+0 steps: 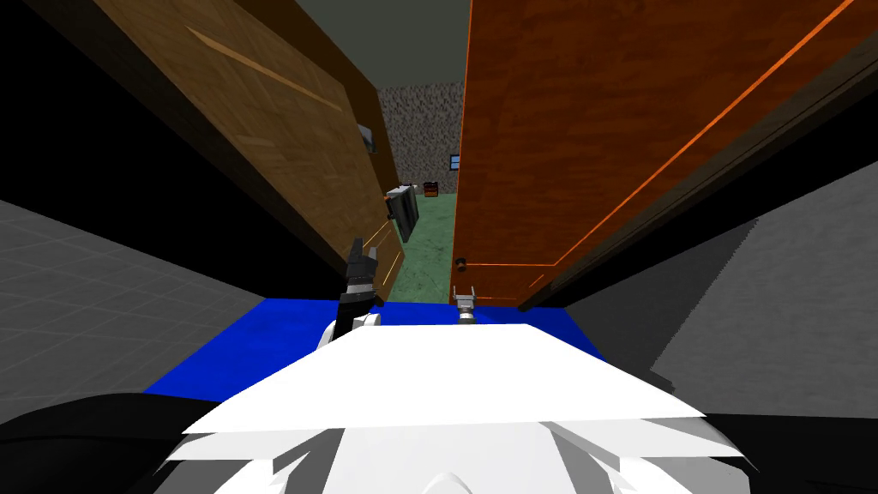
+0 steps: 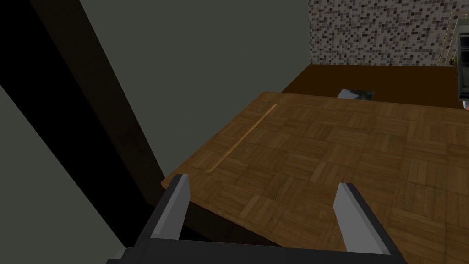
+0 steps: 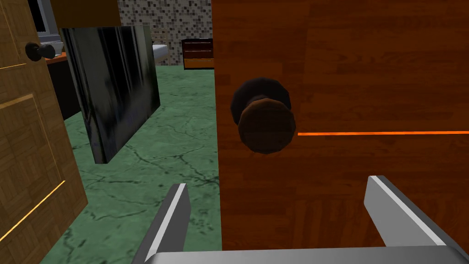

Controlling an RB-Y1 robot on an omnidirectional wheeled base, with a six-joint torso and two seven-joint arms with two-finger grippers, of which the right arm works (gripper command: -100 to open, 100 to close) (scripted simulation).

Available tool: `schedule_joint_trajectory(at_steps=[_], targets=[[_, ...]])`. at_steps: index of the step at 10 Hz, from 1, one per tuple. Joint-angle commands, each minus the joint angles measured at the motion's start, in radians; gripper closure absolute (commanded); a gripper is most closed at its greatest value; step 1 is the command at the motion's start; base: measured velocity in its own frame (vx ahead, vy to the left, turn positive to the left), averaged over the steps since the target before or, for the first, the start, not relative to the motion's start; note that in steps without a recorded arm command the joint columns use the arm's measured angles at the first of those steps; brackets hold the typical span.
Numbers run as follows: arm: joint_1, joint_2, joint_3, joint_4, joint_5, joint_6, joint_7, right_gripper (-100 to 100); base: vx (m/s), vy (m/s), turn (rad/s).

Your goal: Push the door open

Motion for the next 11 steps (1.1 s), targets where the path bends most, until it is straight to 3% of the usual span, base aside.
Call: schedule_joint_trajectory(at_steps=[1, 2, 3, 4, 7, 9, 11], targets=[[-0.005, 0.008, 0.015, 0.035, -0.015, -0.017, -0.025, -100, 0.023, -0.08, 0.075], [-0.009, 0.014, 0.022, 0.054, -0.022, -0.025, -0.037, -100, 0.026, -0.092, 0.088], [-0.006, 0.01, 0.018, 0.043, -0.017, -0.02, -0.029, -100, 0.011, -0.044, 0.022], [-0.009, -0.017, 0.016, 0.05, -0.019, -0.024, -0.036, -100, 0.074, -0.015, 0.017], [-0.016, -0.047, 0.009, 0.058, -0.023, -0.027, -0.046, -100, 0.183, -0.001, 0.022], [-0.022, -0.047, 0.004, 0.065, -0.026, -0.028, -0.052, -100, 0.2, 0.004, 0.023], [-0.028, -0.028, -0.002, 0.071, -0.029, -0.03, -0.06, -100, 0.204, -0.018, 0.024]])
